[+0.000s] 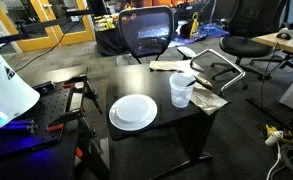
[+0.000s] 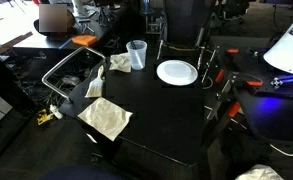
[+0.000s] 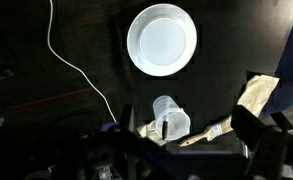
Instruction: Take the pen out of the cup and set it on the table
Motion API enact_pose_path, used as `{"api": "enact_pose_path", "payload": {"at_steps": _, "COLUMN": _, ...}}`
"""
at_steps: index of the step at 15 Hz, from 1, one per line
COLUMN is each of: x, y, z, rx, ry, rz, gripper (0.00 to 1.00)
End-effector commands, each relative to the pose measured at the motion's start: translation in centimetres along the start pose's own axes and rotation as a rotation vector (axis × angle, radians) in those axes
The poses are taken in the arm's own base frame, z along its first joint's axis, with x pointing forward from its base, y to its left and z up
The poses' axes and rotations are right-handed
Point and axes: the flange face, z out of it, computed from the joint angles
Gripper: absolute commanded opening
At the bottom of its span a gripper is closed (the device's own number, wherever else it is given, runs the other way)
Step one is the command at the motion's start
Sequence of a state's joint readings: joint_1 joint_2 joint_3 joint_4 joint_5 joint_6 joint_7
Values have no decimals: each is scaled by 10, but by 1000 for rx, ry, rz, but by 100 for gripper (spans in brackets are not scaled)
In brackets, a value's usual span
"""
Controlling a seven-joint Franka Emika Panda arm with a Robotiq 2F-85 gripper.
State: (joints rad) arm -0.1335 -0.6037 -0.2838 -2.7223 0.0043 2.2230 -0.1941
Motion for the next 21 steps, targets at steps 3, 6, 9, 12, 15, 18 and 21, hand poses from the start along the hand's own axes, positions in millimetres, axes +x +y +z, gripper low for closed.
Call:
{"api": "enact_pose_path", "payload": {"at_steps": 3, "x": 0, "y": 0, "z": -1, "rx": 0, "ry": -1, "rz": 0, "gripper": 100}}
{"api": "enact_pose_path", "payload": {"at_steps": 6, "x": 0, "y": 0, "z": -1, "rx": 0, "ry": -1, "rz": 0, "gripper": 100}}
{"api": "enact_pose_path", "payload": {"at_steps": 9, "x": 0, "y": 0, "z": -1, "rx": 0, "ry": -1, "rz": 0, "gripper": 100}}
{"api": "enact_pose_path", "payload": {"at_steps": 12, "x": 0, "y": 0, "z": -1, "rx": 0, "ry": -1, "rz": 0, "gripper": 100}}
{"api": "enact_pose_path", "payload": {"at_steps": 15, "x": 0, "y": 0, "z": -1, "rx": 0, "ry": -1, "rz": 0, "gripper": 100}}
{"api": "enact_pose_path", "payload": {"at_steps": 18, "x": 7, "y": 0, "z": -4, "rx": 9, "ry": 15, "rz": 27, "gripper": 100}}
{"api": "enact_pose_path", "payload": {"at_steps": 21, "x": 21, "y": -16, "z": -6, "rx": 32, "ry": 19, "rz": 61, "gripper": 100}}
